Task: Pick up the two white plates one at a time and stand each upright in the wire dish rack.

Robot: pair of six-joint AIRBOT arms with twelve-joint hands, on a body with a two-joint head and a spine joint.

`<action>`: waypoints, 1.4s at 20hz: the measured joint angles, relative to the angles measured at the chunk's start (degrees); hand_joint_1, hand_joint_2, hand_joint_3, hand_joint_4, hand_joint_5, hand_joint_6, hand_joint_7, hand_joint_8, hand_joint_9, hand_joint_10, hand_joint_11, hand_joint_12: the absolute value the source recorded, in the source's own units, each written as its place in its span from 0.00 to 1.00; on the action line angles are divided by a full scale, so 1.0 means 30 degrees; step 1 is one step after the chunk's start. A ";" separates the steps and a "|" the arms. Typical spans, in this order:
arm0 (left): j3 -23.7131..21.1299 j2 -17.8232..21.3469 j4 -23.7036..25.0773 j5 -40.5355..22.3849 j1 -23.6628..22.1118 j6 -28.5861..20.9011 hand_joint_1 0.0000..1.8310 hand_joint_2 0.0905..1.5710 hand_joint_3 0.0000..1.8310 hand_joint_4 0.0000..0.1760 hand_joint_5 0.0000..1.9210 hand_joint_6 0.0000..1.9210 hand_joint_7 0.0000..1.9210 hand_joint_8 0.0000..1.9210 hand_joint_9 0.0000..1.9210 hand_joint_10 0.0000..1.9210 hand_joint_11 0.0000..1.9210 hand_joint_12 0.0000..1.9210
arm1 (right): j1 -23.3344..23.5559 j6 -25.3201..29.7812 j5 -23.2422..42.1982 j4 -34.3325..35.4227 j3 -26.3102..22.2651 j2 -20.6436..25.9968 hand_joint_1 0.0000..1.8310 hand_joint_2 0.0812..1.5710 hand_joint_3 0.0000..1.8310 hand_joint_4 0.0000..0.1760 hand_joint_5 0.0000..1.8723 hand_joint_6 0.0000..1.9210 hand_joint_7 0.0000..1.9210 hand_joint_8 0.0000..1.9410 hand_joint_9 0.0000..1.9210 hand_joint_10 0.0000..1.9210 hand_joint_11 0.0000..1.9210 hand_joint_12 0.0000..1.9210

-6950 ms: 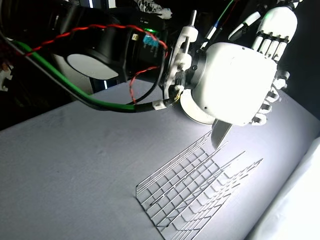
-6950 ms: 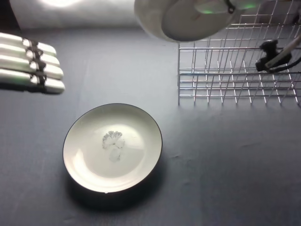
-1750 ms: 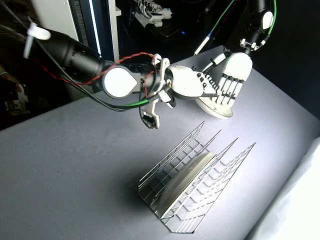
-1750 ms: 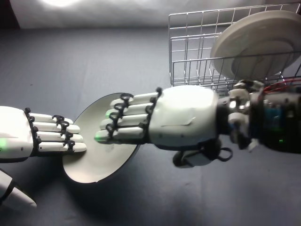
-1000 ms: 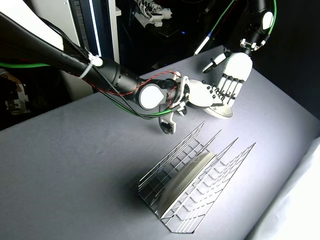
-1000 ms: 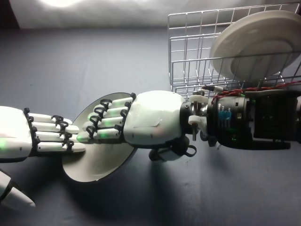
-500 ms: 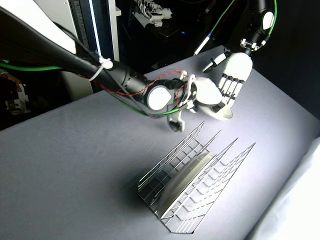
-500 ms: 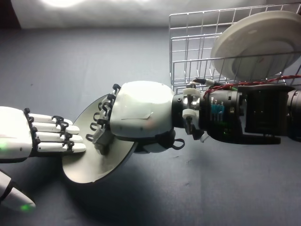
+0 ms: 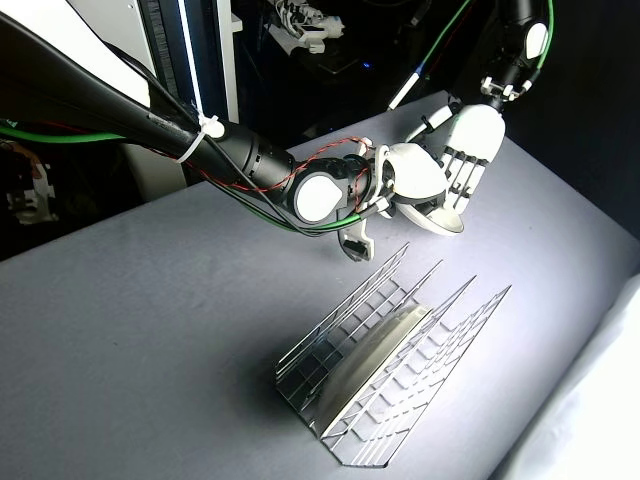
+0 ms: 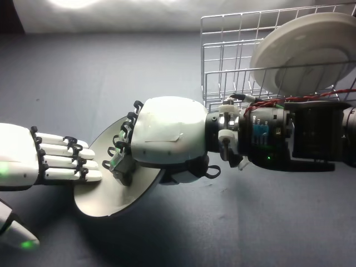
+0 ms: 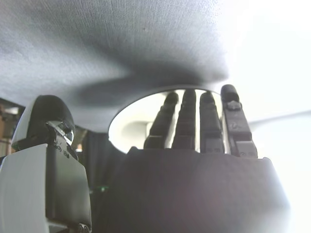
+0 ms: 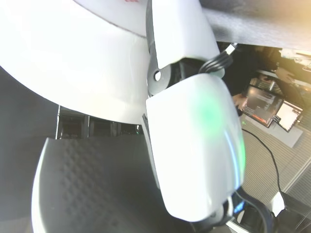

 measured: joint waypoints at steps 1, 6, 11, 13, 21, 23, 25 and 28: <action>-0.0029 0.0189 0.0262 -0.0036 -0.0350 0.0015 0.00 0.65 0.00 0.00 0.00 0.00 0.00 0.00 0.00 0.00 0.00 0.00 | 0.0015 0.0007 0.0146 0.0000 -0.0051 0.0160 0.76 0.67 0.00 0.00 0.52 0.44 0.56 0.43 0.54 0.56 0.46 0.67; -0.0291 0.1719 -0.0015 0.0160 -0.2033 -0.0379 0.00 0.66 0.00 0.00 0.00 0.00 0.00 0.00 0.00 0.00 0.00 0.00 | 0.0364 0.0007 0.0160 0.0153 -0.0962 0.0889 0.76 0.67 0.00 0.00 0.50 0.47 0.55 0.44 0.53 0.57 0.46 0.67; -0.1355 0.3169 0.2994 -0.0058 -0.5158 -0.2514 0.00 0.65 0.00 0.00 0.00 0.00 0.00 0.00 0.00 0.00 0.00 0.00 | 0.0918 0.0015 -0.0051 0.1086 -0.2543 0.2208 0.82 0.66 0.00 0.00 0.52 0.44 0.56 0.37 0.55 0.48 0.47 0.78; -0.2098 0.4087 0.4109 -0.0168 -0.6863 -0.3308 0.00 0.65 0.00 0.00 0.00 0.00 0.00 0.00 0.00 0.00 0.00 0.00 | 0.1137 0.0000 -0.0211 0.1705 -0.3271 0.2892 0.82 0.66 0.00 0.00 0.50 0.46 0.55 0.38 0.55 0.48 0.47 0.78; -0.1647 0.5202 1.0528 -0.1392 -1.3872 -0.8145 0.00 0.65 0.00 0.00 0.00 0.00 0.00 0.00 0.00 0.00 0.00 0.00 | 0.2178 -0.0007 -0.0590 0.4714 -0.6288 0.5486 0.82 0.67 0.00 0.00 0.48 0.49 0.54 0.41 0.53 0.51 0.45 0.80; -0.1086 0.5202 1.0805 -0.1596 -1.3865 -0.8400 0.00 0.66 0.00 0.00 0.00 0.00 0.00 0.00 0.00 0.00 0.00 0.00 | 0.2397 0.0000 -0.0459 0.5887 -0.6921 0.6142 0.82 0.67 0.00 0.00 0.49 0.47 0.53 0.42 0.53 0.51 0.45 0.80; -0.0882 0.5202 1.0914 -0.1625 -1.3865 -0.8444 0.00 0.66 0.00 0.00 0.00 0.00 0.00 0.00 0.00 0.00 0.00 0.00 | 0.2550 0.0015 -0.0459 0.6819 -0.7257 0.6455 0.76 0.67 0.00 0.00 0.51 0.45 0.55 0.45 0.52 0.58 0.46 0.69; -0.0729 0.5122 1.0892 -0.1982 -1.3865 -0.8495 0.00 0.65 0.00 0.00 0.00 0.00 0.00 0.00 0.00 0.00 0.00 0.00 | 0.2863 0.0044 -0.0452 0.8327 -0.7737 0.7089 0.76 0.68 0.00 0.00 0.48 0.49 0.53 0.50 0.52 0.59 0.47 0.68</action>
